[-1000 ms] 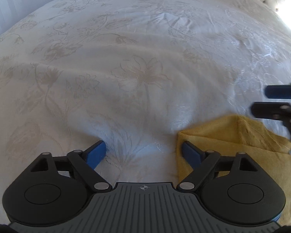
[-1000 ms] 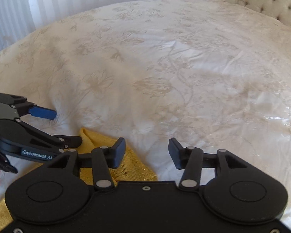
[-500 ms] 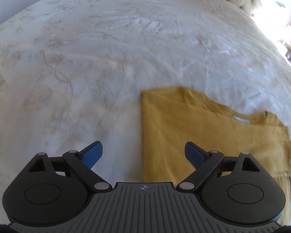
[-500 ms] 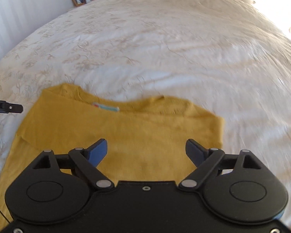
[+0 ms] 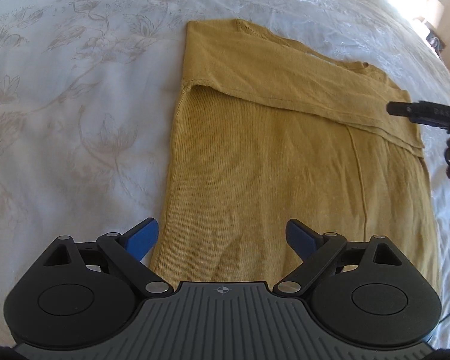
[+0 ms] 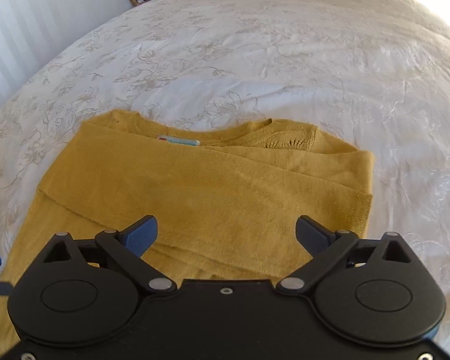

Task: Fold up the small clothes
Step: 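Move both open grippers to the ribbed hem of the sweater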

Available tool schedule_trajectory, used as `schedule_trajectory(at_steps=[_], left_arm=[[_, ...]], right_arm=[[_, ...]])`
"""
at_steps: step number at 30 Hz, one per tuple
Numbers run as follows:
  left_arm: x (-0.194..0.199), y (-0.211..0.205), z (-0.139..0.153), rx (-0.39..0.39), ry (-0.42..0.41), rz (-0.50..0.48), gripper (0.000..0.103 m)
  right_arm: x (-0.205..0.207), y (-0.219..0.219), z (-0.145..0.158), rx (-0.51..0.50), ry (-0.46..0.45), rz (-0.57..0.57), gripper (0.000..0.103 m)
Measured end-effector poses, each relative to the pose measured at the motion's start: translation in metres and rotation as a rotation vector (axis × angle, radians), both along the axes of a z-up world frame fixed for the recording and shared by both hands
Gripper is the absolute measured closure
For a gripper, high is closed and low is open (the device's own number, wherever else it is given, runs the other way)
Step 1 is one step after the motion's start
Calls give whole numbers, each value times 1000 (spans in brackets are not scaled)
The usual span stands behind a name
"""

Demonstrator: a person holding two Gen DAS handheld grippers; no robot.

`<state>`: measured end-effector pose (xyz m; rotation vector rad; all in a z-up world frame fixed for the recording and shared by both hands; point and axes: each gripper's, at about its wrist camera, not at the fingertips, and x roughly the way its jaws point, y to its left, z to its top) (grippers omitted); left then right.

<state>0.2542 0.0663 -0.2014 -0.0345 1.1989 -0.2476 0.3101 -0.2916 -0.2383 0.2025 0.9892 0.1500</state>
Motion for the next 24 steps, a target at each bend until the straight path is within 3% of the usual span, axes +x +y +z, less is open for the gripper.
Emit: schedule_trajectory(at_steps=[3, 7, 13, 18, 24], left_arm=[[-16, 6, 11, 16, -30, 22, 10], [-35, 18, 22, 13, -63, 76, 10], [-62, 32, 20, 15, -70, 110, 10], [-86, 39, 16, 13, -51, 111, 10], [-107, 41, 4, 9, -28, 34, 10]], right_arm=[[11, -22, -19, -29, 103, -142, 4], [-10, -46, -7, 9, 54, -241, 4], [-88, -59, 20, 79, -14, -182, 4], [-166, -51, 20, 110, 42, -168, 4], [-247, -33, 15, 130, 132, -206, 4]])
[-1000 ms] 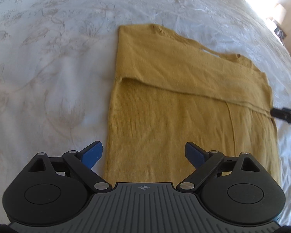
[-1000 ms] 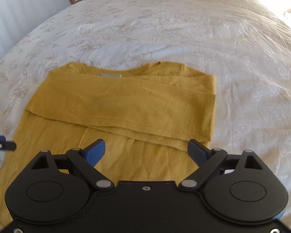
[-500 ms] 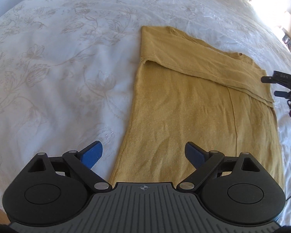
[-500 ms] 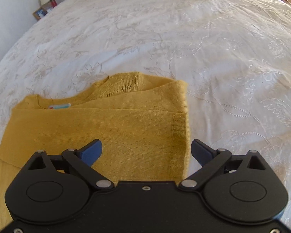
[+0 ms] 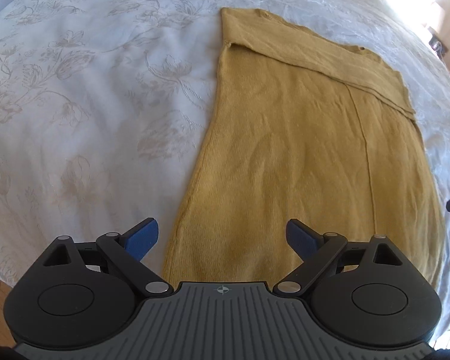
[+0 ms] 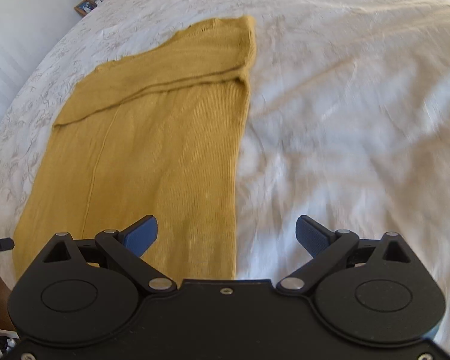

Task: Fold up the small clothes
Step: 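Move both open grippers to the ribbed hem of the sweater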

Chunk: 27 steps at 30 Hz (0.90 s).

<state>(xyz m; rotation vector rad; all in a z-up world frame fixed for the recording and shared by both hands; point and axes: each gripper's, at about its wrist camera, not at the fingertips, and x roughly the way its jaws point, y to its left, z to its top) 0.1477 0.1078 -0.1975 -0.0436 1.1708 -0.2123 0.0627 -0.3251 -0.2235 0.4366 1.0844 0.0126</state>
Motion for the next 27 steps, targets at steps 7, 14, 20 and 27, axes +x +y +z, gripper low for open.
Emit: schedule_trajectory(at_steps=[7, 14, 20, 27], left_arm=[[-18, 5, -19, -18, 11, -79, 10], [-36, 11, -40, -19, 40, -155, 10], [-36, 21, -51, -37, 39, -161, 9], [-30, 31, -49, -114, 10, -168, 0]], right_arm=[[-39, 32, -3, -2, 46, 44, 4], [-51, 53, -21, -1, 81, 40, 4], [-57, 72, -33, -18, 104, 43, 2], [-61, 74, -29, -7, 82, 0, 1]])
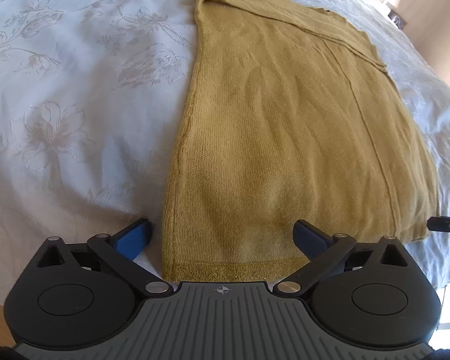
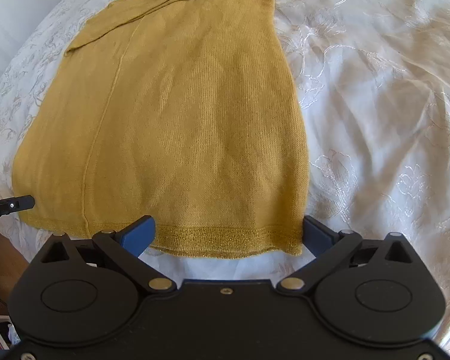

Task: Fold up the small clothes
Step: 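Move both open grippers to the ribbed hem of the sweater, then grasp the hem with the left gripper while the right gripper grasps the hem too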

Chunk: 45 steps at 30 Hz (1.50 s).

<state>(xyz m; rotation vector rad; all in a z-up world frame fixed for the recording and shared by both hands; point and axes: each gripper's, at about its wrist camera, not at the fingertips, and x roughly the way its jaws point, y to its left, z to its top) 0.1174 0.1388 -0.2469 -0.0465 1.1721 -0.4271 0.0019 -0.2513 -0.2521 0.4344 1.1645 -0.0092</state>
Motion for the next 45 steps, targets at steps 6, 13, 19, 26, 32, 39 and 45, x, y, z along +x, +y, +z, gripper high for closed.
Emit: schedule_trajectory(at_steps=[6, 13, 19, 26, 32, 39, 45], left_arm=[[2, -2, -2, -16, -1, -46, 1], [8, -5, -13, -12, 49, 11, 1], [8, -16, -15, 48, 52, 27, 0], [-3, -22, -13, 88, 14, 31, 1], [-19, -9, 1, 67, -27, 20, 25], [-19, 7, 10, 11, -32, -2, 43], [-14, 4, 7, 2, -18, 2, 44]], right_arm=[[-4, -7, 2, 5, -23, -44, 1], [-1, -18, -8, 47, -20, -78, 1], [-1, -22, -16, 85, -18, -98, 0], [-5, -28, -18, 115, -38, -82, 0], [-9, -25, -17, 96, -56, -32, 0], [-10, -41, -18, 187, -68, -56, 0], [-17, -53, -15, 205, -78, -77, 29]])
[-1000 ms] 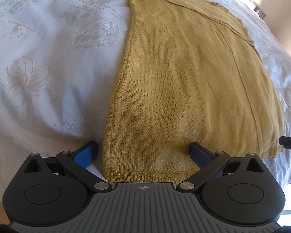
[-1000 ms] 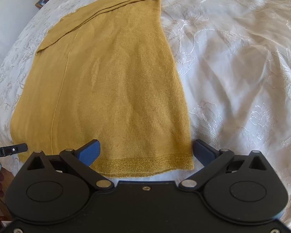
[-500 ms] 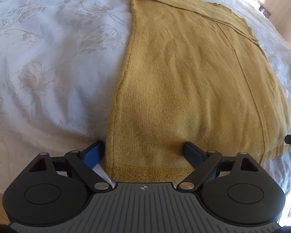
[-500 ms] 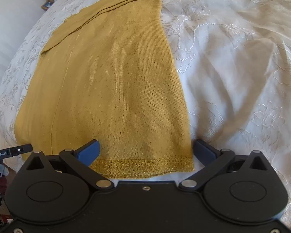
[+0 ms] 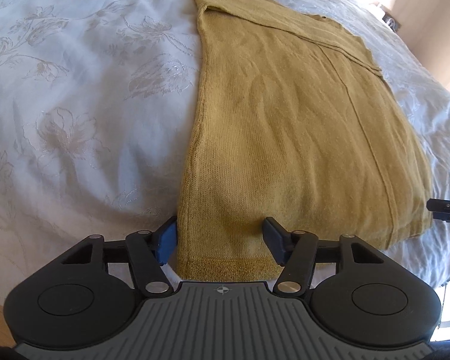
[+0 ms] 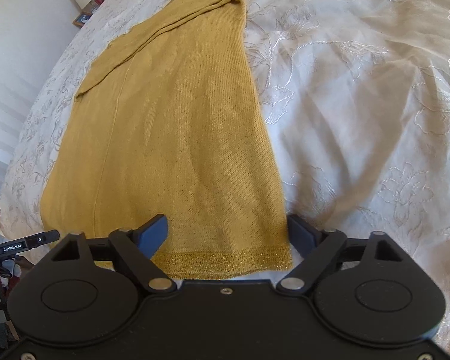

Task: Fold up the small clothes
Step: 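Grasp the hem with the left gripper while the right gripper grasps the hem too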

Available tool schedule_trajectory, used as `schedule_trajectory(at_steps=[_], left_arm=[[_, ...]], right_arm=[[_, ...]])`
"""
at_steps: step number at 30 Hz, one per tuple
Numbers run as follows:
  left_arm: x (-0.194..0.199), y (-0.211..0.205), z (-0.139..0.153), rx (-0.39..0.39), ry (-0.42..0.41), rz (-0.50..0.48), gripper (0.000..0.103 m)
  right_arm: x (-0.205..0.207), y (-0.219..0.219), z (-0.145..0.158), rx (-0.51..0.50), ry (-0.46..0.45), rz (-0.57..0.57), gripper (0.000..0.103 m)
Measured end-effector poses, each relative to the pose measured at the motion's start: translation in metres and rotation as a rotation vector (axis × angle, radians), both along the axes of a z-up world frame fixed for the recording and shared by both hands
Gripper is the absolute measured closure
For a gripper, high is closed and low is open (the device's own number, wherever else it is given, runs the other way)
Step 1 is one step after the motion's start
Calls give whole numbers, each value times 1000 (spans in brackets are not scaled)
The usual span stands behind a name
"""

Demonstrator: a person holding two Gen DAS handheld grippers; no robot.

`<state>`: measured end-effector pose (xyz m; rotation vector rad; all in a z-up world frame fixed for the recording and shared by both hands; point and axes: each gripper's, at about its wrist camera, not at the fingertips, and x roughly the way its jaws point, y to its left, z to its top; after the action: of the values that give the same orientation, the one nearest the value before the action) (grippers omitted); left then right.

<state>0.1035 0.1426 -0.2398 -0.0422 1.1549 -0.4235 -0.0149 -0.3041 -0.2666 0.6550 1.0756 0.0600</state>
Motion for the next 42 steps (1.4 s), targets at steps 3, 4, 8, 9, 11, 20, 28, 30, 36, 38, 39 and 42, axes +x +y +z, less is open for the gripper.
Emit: schedule_trajectory(at_steps=[3, 4, 8, 9, 11, 20, 28, 30, 36, 38, 39, 42], left_arm=[[1, -3, 0, 8, 7, 6, 45], [1, -3, 0, 8, 11, 7, 49], [3, -2, 6, 3, 17, 11, 91], [4, -1, 10, -8, 14, 15, 98], [4, 0, 21, -41, 2, 32, 98], [34, -6, 82, -201, -122, 135, 98], [91, -19, 107, -242, -209, 228, 98], [104, -25, 109, -228, -221, 232, 98], [127, -46, 103, -184, -220, 218, 98], [129, -49, 101, -179, -214, 211, 98], [130, -50, 99, -182, -209, 209, 98], [132, -47, 95, -187, -193, 201, 98]], right_arm=[[-3, -7, 1, 26, 15, -13, 60], [-4, -8, 2, 22, 21, -12, 73], [-6, -6, 14, 29, 10, -22, 88], [-7, -7, 19, 32, -3, -22, 89], [-7, -7, 32, 51, -43, -36, 89], [23, -22, 82, 129, -218, -128, 89], [86, -54, 87, 173, -323, -207, 94], [108, -63, 84, 177, -321, -183, 94], [138, -58, 71, 79, -170, 2, 81], [125, -56, 66, 81, -133, 0, 60], [116, -55, 65, 87, -125, -5, 58], [87, -50, 60, 96, -87, -35, 57]])
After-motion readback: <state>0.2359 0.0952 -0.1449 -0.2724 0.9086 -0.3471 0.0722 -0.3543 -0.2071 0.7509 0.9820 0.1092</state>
